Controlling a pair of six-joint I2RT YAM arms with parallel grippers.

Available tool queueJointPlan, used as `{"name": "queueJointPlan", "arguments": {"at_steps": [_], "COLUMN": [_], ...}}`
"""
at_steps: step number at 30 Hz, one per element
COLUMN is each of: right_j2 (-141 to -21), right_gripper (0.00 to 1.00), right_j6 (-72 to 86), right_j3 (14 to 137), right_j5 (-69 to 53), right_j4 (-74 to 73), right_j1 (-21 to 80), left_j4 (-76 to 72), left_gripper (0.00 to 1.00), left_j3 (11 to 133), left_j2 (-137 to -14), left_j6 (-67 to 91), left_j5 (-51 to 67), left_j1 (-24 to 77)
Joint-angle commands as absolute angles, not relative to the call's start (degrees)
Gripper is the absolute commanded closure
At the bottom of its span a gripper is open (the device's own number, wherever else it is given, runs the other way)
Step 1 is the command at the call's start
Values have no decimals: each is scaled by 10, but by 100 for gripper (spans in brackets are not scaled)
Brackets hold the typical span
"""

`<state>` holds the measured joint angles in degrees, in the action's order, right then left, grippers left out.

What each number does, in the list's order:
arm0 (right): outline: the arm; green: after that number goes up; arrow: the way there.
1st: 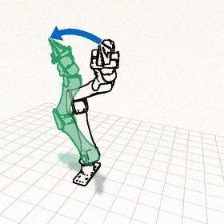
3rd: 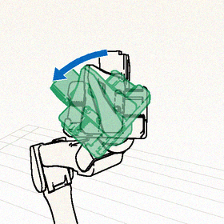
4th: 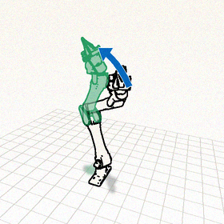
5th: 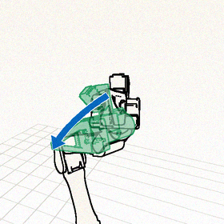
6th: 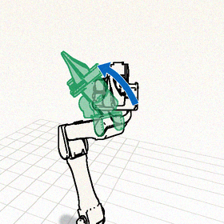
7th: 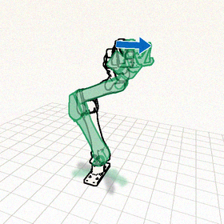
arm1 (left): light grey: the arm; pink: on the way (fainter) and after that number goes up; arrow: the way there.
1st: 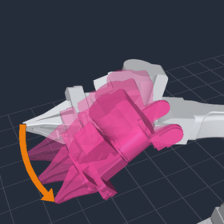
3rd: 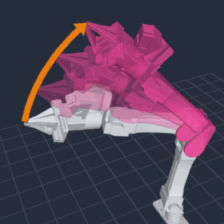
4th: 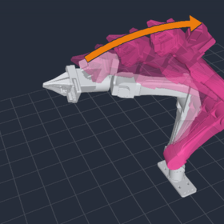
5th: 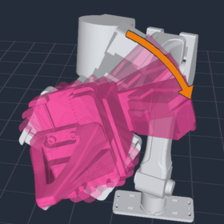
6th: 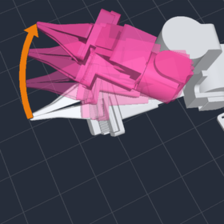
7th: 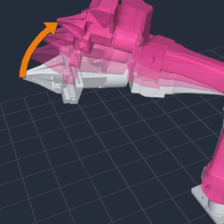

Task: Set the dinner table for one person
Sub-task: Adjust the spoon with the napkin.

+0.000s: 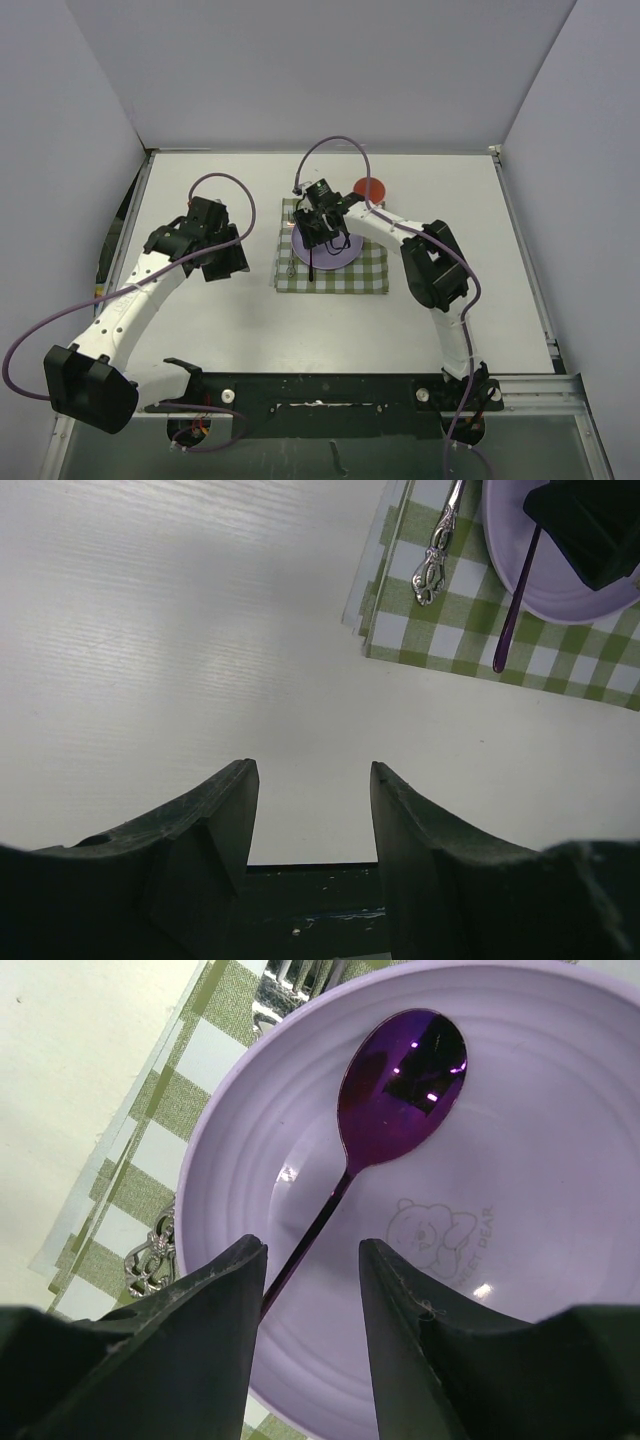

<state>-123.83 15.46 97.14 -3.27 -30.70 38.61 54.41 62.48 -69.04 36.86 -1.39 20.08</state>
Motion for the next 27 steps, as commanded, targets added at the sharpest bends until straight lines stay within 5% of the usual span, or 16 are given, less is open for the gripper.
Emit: {"name": "queueJointPlan", "arguments": {"at_steps": [1,12,18,27], "right_j2": [-1250,-1263,-1257,-1234], "right_gripper": [58,64,100,100], "right_j6": [157,149,138,123], "right_j3": [976,987,985,981], "right_j5": [-41,-38,-38,-31], "right_j4": [-283,-284,-284,-285], "right_j1": [384,389,388,389], "left_j4": [518,516,506,498], "left_gripper": [53,52,52,52], "left_j3": [623,615,608,607], "left_j2": [-667,-663,-667,-665], "left_j6": [372,373,375,382], "left_j5": [-10,-7,-4,5], "left_j1": [198,197,197,198]}}
